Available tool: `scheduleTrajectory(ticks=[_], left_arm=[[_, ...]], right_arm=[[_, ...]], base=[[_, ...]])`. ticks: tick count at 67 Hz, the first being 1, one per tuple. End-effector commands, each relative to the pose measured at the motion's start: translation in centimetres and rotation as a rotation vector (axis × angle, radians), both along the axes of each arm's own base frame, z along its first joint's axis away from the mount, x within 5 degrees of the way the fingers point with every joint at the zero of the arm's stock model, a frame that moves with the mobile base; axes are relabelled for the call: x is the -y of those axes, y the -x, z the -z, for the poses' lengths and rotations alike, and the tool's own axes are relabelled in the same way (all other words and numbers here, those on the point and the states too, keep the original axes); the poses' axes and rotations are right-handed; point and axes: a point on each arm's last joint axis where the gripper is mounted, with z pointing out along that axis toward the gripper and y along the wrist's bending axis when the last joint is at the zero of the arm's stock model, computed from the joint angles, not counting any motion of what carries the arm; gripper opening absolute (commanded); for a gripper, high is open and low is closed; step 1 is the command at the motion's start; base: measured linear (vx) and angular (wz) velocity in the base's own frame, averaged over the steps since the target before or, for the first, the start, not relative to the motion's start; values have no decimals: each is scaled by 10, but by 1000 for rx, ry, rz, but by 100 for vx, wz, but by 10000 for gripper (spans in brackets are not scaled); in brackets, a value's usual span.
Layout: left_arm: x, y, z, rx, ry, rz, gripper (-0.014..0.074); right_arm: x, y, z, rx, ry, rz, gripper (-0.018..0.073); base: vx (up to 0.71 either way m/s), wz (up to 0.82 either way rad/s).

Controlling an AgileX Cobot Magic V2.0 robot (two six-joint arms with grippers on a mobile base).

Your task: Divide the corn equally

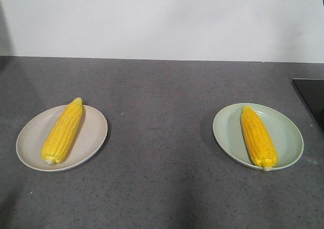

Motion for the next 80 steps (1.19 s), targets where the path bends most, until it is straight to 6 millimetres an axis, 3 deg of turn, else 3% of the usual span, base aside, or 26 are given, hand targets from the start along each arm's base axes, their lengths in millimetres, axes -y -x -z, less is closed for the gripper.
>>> scheduleTrajectory(ticks=[1,80], left_arm=[[-1,2,-1,172,54,-9,-6],[-5,5,3,155,33,-78,-6]], right_arm=[[1,14,-16,49,10,5,-9],[1,14,-16,49,10,5,-9]], base=[[0,0],[0,0]])
